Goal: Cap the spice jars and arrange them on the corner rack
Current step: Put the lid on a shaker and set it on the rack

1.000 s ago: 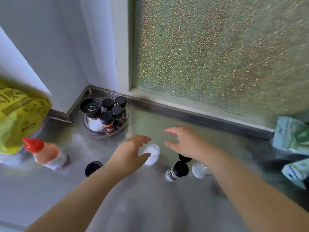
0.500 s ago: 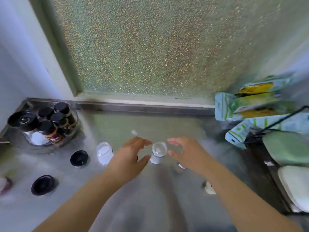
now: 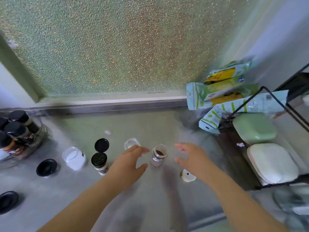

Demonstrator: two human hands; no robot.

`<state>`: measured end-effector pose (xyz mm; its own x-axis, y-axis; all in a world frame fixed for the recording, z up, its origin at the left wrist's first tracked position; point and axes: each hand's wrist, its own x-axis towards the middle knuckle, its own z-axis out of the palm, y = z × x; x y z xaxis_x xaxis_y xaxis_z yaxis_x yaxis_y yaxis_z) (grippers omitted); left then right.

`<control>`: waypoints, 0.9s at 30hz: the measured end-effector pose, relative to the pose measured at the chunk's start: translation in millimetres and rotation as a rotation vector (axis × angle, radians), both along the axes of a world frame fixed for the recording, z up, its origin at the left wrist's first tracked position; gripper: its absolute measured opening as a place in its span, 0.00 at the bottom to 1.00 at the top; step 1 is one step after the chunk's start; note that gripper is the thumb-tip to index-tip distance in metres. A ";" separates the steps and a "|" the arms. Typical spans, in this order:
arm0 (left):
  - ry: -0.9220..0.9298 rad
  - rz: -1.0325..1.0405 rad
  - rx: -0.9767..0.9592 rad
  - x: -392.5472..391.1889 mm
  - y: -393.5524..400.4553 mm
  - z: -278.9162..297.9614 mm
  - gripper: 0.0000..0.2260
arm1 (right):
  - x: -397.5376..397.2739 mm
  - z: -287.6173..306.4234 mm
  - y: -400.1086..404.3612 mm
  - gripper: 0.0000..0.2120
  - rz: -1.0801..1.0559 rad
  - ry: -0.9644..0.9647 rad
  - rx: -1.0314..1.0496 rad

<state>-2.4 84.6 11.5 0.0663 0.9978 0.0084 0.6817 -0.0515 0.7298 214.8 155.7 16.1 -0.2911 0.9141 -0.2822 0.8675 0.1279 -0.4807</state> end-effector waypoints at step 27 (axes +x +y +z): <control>-0.116 0.168 0.111 -3.5 -15.5 3.9 0.11 | -43.7 35.4 -0.7 0.24 0.079 0.400 0.166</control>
<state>-5.9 69.0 15.4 -0.1088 0.9872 0.1171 0.5996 -0.0288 0.7998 171.1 155.1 51.6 -0.4189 0.9079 0.0160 0.6015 0.2906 -0.7442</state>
